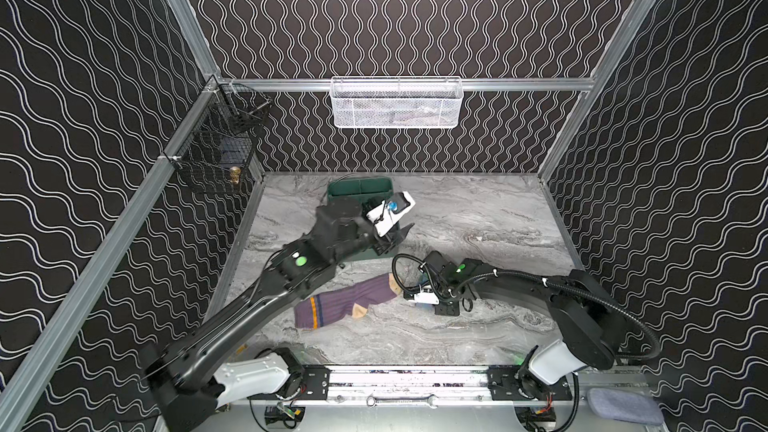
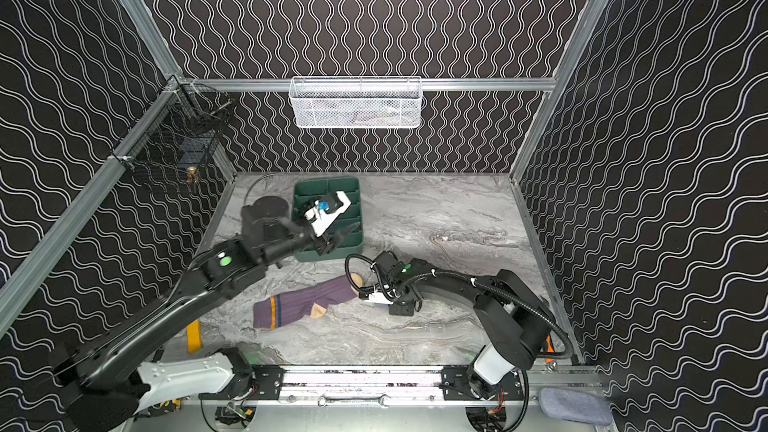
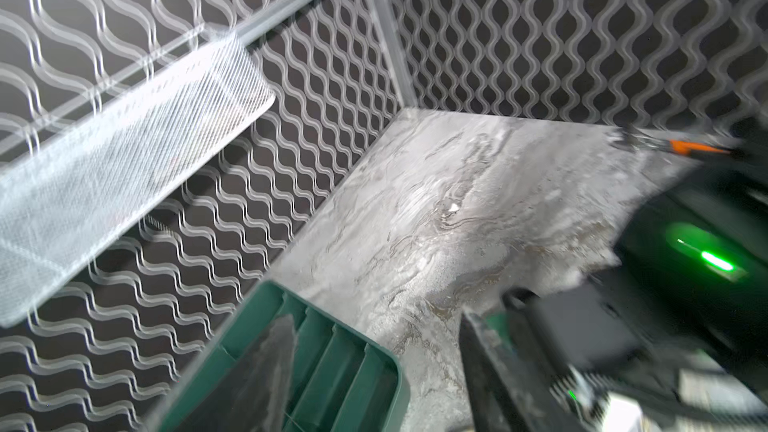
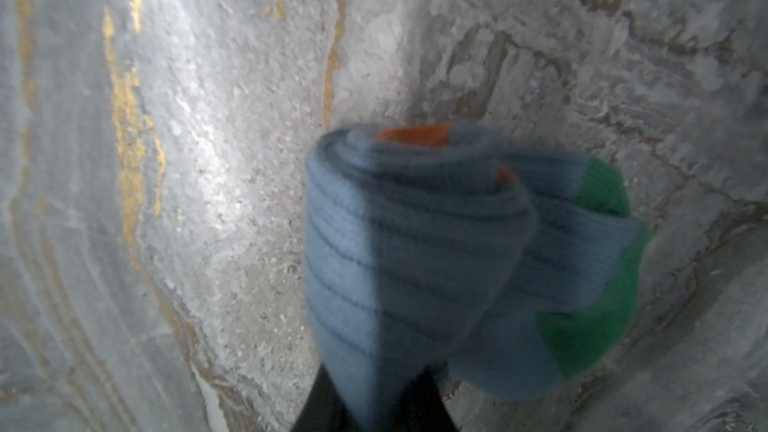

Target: Roll the socks

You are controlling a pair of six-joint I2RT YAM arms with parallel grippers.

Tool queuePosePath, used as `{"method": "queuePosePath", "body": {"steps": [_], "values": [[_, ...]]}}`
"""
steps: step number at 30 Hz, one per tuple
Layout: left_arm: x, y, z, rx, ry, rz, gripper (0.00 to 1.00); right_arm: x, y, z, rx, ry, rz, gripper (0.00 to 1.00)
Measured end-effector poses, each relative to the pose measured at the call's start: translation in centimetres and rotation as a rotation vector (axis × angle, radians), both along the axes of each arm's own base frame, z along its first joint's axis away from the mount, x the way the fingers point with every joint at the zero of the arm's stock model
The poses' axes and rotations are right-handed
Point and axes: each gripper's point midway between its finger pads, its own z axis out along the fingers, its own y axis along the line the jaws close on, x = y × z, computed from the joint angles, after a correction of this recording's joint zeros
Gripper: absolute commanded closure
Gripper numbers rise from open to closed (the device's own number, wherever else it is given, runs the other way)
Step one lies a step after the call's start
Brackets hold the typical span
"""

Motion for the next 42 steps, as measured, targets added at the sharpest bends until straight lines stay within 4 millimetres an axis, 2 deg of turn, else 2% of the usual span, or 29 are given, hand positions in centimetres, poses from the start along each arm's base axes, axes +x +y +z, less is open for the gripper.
{"method": "queuePosePath", "body": {"steps": [3,5,7,10,13,16,19,25,28,30,33,36,42], "values": [[-3.5,-0.6,-2.4,0.088,-0.022,-0.141,0.31,0.2,-0.1,-0.1,0.005,0.019,-0.016,1.0],[-5.7,-1.4,-5.8,0.172,-0.016,-0.217,0.32,0.3,-0.2,-0.1,0.012,0.032,-0.027,1.0],[-7.9,-2.7,-10.0,0.282,-0.011,-0.292,0.34,0.6,-0.1,-0.1,0.023,0.053,-0.041,1.0],[-9.9,-4.4,-16.4,0.447,-0.029,-0.355,0.36,0.7,-0.1,-0.1,0.03,0.096,-0.054,1.0],[-9.8,-4.9,-21.9,0.577,-0.045,-0.346,0.36,0.8,0.0,-0.1,0.036,0.126,-0.05,1.0],[-8.7,-5.7,-25.4,0.638,-0.084,-0.307,0.35,0.8,0.0,-0.1,0.047,0.15,-0.054,1.0],[-7.5,-6.7,-28.0,0.679,-0.131,-0.278,0.36,0.7,0.1,-0.1,0.063,0.172,-0.061,1.0],[-6.1,-8.8,-31.5,0.715,-0.186,-0.265,0.37,0.8,0.2,-0.1,0.071,0.19,-0.08,1.0],[-5.4,-9.0,-33.5,0.749,-0.167,-0.256,0.42,0.8,0.3,-0.1,0.077,0.198,-0.093,1.0],[-4.5,-9.0,-33.6,0.736,-0.15,-0.214,0.45,1.1,0.5,-0.1,0.09,0.191,-0.112,1.0],[-2.9,-8.9,-33.8,0.733,-0.124,-0.158,0.54,1.8,1.0,-0.1,0.105,0.172,-0.123,1.0],[-2.3,-8.8,-34.1,0.757,-0.12,-0.147,0.66,2.3,1.2,-0.1,0.113,0.152,-0.085,1.0],[-1.7,-8.9,-34.6,0.807,-0.123,-0.138,0.97,3.1,1.1,-0.1,0.11,0.108,-0.065,1.0]]}}
